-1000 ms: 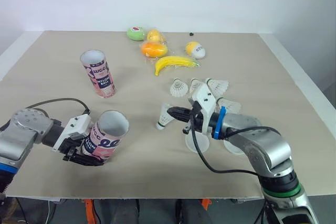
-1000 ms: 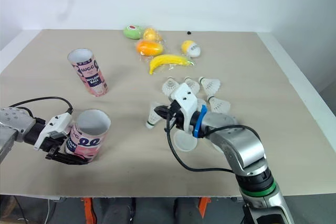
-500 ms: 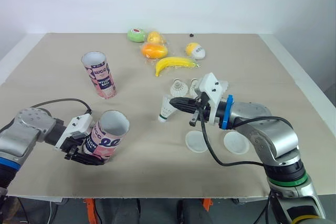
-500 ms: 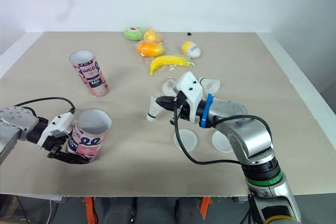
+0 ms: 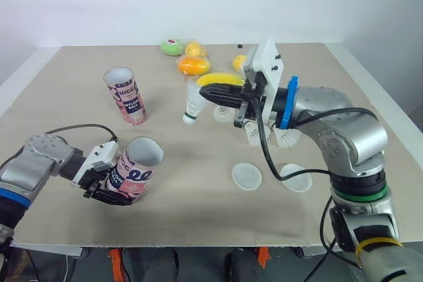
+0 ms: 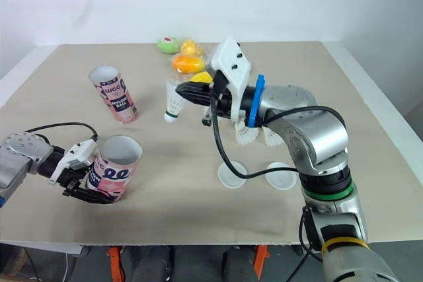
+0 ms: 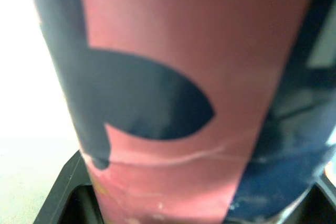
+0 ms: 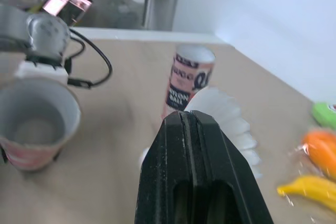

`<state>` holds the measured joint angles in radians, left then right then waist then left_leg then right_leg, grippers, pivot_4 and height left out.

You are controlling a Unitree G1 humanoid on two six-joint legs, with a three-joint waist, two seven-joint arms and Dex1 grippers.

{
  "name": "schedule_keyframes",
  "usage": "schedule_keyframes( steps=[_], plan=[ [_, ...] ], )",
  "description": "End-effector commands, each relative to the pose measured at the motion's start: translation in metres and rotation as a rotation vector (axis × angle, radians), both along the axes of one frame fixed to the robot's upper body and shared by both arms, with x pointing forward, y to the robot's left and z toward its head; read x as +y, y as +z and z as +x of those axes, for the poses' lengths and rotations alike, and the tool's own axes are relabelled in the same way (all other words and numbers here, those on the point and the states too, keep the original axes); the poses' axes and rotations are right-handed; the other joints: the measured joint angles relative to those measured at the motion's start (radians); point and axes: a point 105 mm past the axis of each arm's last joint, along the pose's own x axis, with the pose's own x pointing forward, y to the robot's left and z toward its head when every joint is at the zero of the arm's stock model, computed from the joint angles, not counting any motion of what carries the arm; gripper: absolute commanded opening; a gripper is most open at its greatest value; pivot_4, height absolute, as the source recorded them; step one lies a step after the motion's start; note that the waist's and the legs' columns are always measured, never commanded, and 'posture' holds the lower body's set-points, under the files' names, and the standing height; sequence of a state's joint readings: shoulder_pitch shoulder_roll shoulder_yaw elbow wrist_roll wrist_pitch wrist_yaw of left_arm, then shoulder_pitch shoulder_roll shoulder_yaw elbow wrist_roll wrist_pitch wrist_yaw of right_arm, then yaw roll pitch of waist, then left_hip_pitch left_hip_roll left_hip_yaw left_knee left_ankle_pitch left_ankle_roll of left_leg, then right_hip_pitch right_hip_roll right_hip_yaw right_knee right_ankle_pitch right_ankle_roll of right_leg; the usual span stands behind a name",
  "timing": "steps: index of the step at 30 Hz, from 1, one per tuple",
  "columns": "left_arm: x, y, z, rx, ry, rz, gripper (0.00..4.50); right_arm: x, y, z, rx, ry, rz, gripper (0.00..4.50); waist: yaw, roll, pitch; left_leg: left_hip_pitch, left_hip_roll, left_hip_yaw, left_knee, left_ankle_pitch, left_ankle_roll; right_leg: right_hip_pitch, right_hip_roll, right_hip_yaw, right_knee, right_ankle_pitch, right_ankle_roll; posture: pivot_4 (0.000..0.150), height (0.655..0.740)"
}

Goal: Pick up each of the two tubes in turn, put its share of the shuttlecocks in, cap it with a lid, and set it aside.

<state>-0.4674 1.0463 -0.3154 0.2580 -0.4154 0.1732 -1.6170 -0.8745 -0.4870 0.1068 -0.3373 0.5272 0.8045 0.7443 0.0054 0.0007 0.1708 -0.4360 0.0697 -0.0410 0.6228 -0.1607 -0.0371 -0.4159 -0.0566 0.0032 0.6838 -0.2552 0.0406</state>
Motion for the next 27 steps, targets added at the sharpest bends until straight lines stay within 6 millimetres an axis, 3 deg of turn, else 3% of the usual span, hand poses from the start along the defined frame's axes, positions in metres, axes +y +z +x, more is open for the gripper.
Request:
schedule_keyframes(
  steps=[1,16,27],
  plan=[
    [0.005,-0.021,-0.004,0.083,0.031,0.038,2.79,0.012,0.029,-0.018,-0.061,0.107,0.044,0.05,0.0,0.001,0.0,0.0,0.0,0.0,0.0,0.0,0.0,0.0,0.0,0.0,0.0,0.0,0.0,0.15,0.6895],
    [-0.033,-0.001,0.011,0.083,0.004,-0.134,2.79,0.05,0.026,-0.028,-0.029,0.258,0.036,0.05,0.004,0.0,0.0,-0.007,-0.001,0.001,0.002,0.002,0.001,-0.001,-0.002,0.0,0.0,-0.001,0.003,0.15,0.6895],
    [-0.035,0.006,0.015,0.068,0.012,-0.152,2.79,0.056,0.018,-0.028,-0.005,0.285,0.026,0.05,0.003,-0.003,0.002,-0.007,-0.001,0.001,0.0,0.002,0.001,-0.002,-0.001,0.0,0.0,-0.003,0.004,0.15,0.6895]
  ],
)
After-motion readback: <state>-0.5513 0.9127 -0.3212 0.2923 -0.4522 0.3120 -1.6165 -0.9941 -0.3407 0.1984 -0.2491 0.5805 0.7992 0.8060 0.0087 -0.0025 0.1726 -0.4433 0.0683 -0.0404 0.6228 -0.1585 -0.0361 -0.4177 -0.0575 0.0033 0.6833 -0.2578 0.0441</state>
